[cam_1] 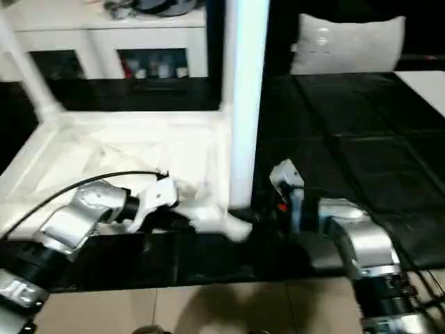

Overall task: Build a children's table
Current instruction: Rotate leg to tighten

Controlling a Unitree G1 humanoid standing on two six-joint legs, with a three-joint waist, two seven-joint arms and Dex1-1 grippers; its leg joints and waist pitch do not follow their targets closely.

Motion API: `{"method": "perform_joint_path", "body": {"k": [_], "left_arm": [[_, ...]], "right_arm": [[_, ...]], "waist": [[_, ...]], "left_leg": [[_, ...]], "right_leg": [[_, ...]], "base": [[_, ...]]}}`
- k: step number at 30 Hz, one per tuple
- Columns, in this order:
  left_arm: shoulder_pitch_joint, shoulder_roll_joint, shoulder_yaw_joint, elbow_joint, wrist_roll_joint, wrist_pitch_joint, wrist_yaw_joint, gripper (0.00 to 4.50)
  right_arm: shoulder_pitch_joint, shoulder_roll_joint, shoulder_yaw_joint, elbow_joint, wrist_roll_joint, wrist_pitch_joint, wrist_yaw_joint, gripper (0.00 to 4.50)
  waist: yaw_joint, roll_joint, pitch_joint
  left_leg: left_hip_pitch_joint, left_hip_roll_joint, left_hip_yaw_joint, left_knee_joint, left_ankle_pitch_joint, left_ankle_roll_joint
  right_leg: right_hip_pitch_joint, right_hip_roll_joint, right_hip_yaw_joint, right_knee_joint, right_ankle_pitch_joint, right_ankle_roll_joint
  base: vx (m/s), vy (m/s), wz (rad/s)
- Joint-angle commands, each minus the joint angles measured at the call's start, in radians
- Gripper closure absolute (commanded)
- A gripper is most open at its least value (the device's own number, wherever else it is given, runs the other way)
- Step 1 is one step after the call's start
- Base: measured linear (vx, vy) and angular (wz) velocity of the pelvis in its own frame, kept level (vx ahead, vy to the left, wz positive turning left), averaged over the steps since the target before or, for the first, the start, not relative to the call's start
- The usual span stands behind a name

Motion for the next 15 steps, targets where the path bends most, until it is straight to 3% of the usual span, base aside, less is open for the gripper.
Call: {"method": "perform_joint_path", "body": {"k": [1,3,4,6,7,8,12,13,15], "left_arm": [[-0.020,-0.071,0.012,-0.019,-0.026,0.045,0.087,4.50],[-0.035,-0.138,0.038,-0.005,-0.015,0.113,0.202,4.50],[-0.036,-0.141,0.039,-0.005,-0.014,0.114,0.206,4.50],[-0.062,-0.226,0.073,0.033,0.001,0.131,0.342,4.50],[-0.068,-0.248,0.080,0.042,0.005,0.128,0.372,4.50],[-0.071,-0.262,0.084,0.045,0.008,0.130,0.390,4.50],[-0.070,-0.253,0.056,0.032,0.030,0.106,0.376,4.50],[-0.070,-0.253,0.056,0.032,0.030,0.106,0.376,4.50],[-0.064,-0.235,0.044,0.020,0.033,0.092,0.357,4.50]], "right_arm": [[-0.030,0.072,0.041,0.001,-0.016,0.033,-0.100,2.48],[-0.048,0.149,0.009,0.019,-0.060,0.077,-0.277,2.49],[-0.048,0.152,0.008,0.020,-0.061,0.079,-0.283,2.50],[-0.060,0.216,0.007,0.035,-0.109,0.051,-0.404,2.50],[-0.059,0.233,0.006,0.039,-0.099,0.036,-0.406,2.50],[-0.058,0.245,0.005,0.039,-0.090,0.029,-0.409,1.96],[-0.048,0.246,0.001,0.028,-0.086,0.002,-0.395,1.73],[-0.048,0.246,0.001,0.028,-0.086,0.002,-0.395,1.47],[-0.043,0.239,-0.009,0.026,-0.082,-0.006,-0.382,1.36]], "waist": [[-0.001,-0.016,-0.057],[-0.017,-0.015,-0.057],[-0.017,-0.015,-0.057],[-0.024,-0.016,-0.057],[-0.025,-0.017,-0.060],[-0.023,-0.017,-0.061],[-0.017,-0.018,-0.063],[-0.016,-0.017,-0.063],[-0.015,-0.016,-0.060]], "left_leg": [[-0.007,0.021,-0.006,-0.072,-0.165,0.030],[-0.011,0.016,-0.009,-0.071,-0.158,0.029],[-0.011,0.016,-0.009,-0.071,-0.158,0.029],[-0.008,0.014,-0.005,-0.068,-0.150,0.041],[-0.007,0.014,-0.005,-0.067,-0.146,0.042],[-0.008,0.014,-0.005,-0.068,-0.138,0.050],[-0.013,0.018,-0.006,-0.070,-0.110,0.076],[-0.013,0.019,-0.006,-0.070,-0.106,0.080],[-0.013,0.020,-0.006,-0.072,-0.122,0.081]], "right_leg": [[0.057,-0.053,0.040,-0.096,-0.479,-0.081],[0.059,-0.053,0.036,-0.098,-0.479,-0.077],[0.059,-0.053,0.036,-0.098,-0.479,-0.077],[0.054,-0.049,0.038,-0.103,-0.471,-0.074],[0.054,-0.049,0.037,-0.103,-0.460,-0.076],[0.056,-0.049,0.037,-0.102,-0.444,-0.078],[0.060,-0.050,0.041,-0.091,-0.353,-0.099],[0.060,-0.050,0.043,-0.088,-0.332,-0.108],[0.061,-0.051,0.043,-0.088,-0.333,-0.116]], "base": [[0.000,0.000,0.00],[0.000,0.000,0.00],[0.000,0.000,0.00],[0.000,0.000,0.00],[0.000,0.000,0.00],[0.000,0.000,0.00],[0.000,0.000,0.00],[0.000,0.000,0.00],[0.000,0.000,0.00]]}}
